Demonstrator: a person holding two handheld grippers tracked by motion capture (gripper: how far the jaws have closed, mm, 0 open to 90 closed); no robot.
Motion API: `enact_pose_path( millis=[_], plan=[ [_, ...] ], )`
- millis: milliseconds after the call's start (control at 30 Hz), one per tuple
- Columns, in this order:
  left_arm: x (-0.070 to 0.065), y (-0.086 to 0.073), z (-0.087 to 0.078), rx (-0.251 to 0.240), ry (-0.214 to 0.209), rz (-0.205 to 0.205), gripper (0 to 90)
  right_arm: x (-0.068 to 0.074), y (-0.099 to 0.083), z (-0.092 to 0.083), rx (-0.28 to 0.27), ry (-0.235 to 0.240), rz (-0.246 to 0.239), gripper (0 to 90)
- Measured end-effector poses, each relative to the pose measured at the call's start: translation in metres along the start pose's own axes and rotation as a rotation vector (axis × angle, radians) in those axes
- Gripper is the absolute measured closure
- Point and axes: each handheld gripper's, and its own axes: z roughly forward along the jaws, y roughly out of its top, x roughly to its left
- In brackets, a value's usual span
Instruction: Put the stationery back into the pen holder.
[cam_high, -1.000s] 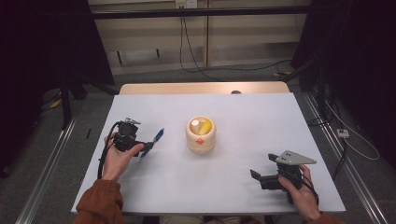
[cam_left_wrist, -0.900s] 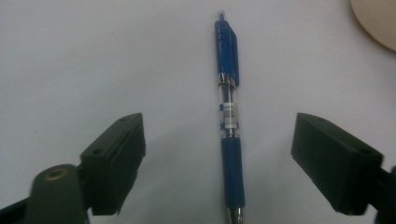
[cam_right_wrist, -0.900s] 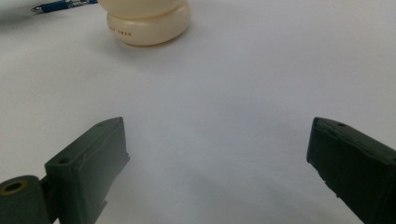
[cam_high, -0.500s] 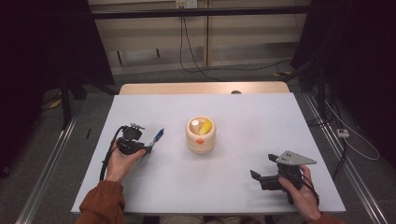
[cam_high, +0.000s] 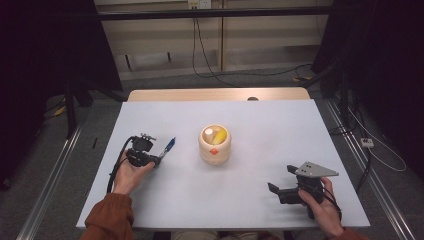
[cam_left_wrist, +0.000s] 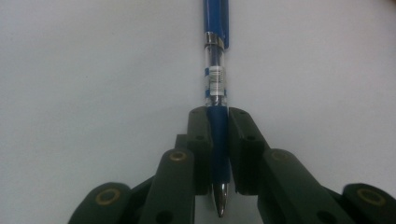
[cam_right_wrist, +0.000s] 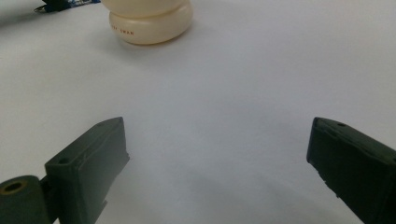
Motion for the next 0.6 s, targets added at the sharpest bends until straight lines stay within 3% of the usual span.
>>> enact_pose_path(
  millis=[100,267,333,400,500,600],
  plan=[
    [0.002,0.0,-0.001,0.001,-0.012,-0.019,80.3,0.0,0.0,0.0,0.0,0.0,0.003,4.8],
    [0.005,0.0,-0.007,-0.039,-0.039,-0.024,80.4,0.0,0.0,0.0,0.001,0.0,0.001,4.8],
    [0.006,0.0,-0.01,-0.067,-0.085,-0.002,80.4,0.0,0.0,0.0,0.0,0.0,0.001,4.8],
    [0.005,0.0,-0.013,-0.084,-0.079,-0.006,80.4,0.0,0.0,0.0,-0.001,0.0,0.0,4.8],
    [0.004,0.002,-0.02,-0.115,-0.119,0.018,80.3,0.0,0.0,0.0,0.0,0.0,0.001,4.8],
    [0.001,0.005,-0.028,-0.15,-0.122,0.036,80.4,0.0,0.0,0.0,-0.002,0.002,0.001,4.8]
  ],
)
